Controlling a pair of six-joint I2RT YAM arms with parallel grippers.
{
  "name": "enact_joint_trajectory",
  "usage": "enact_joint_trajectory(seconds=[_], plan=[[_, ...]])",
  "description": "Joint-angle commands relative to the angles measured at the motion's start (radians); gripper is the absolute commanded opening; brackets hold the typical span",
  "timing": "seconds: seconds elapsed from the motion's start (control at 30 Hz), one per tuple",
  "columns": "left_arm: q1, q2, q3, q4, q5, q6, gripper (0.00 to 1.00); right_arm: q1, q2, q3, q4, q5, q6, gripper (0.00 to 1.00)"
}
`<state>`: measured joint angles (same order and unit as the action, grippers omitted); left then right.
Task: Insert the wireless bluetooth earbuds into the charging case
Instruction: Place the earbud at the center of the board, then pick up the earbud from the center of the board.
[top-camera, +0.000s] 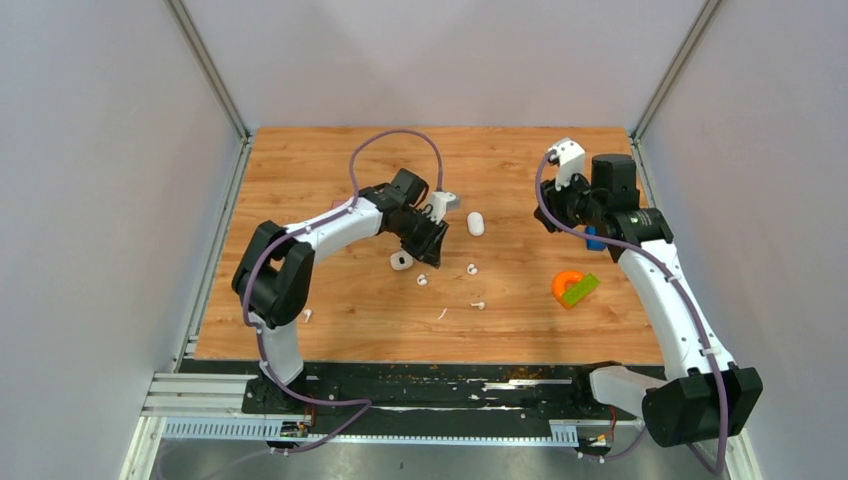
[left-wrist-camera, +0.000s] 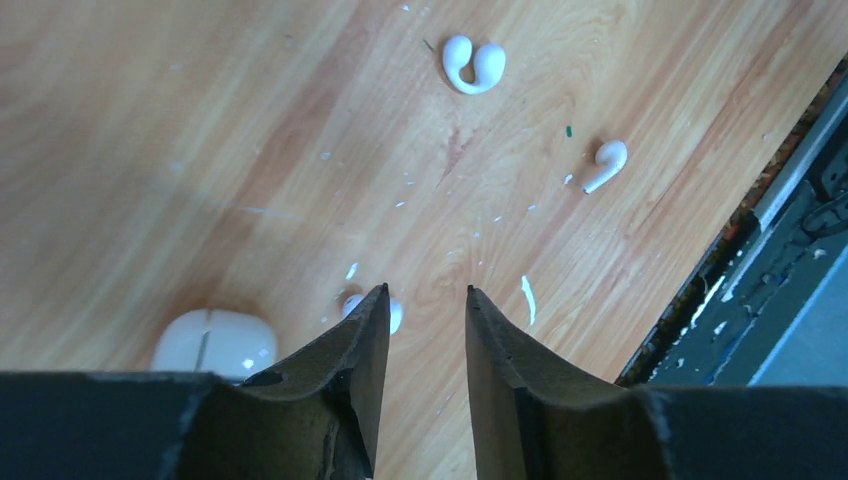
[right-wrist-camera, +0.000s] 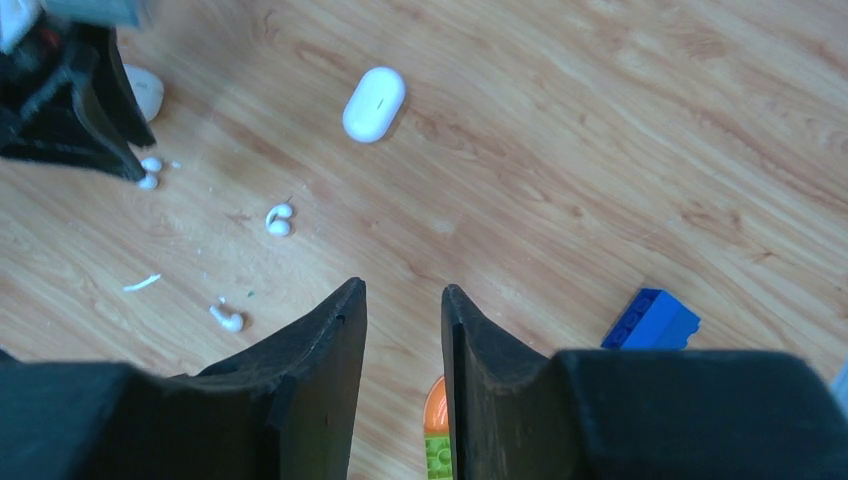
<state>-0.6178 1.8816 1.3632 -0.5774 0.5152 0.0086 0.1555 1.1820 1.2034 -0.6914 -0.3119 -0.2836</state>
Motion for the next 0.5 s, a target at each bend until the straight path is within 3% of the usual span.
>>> enact_joint_trajectory(seconds=[0.0,0.17,0.33,0.47], plan=[[0.046,-0.205,-0.036,0.053,-0.062,0.094,0.44,-0.002,-0.049,-0.077,0.044,-0.144,-0.103,0.34],[0.201,-0.372,-0.119,0.107,-0.108,0.003,0.57,0.045,-0.026,-0.129,0.058,-0.279,-0.247,0.36],[0.391,-0.482,-0.210,0.141,-0.155,-0.150,0.65,0.217,0.123,-0.077,0.094,-0.295,-0.355,0.35],[0.478,-0.541,-0.256,0.117,-0.155,-0.183,0.74,0.347,0.282,0.015,0.076,-0.355,-0.523,0.37]])
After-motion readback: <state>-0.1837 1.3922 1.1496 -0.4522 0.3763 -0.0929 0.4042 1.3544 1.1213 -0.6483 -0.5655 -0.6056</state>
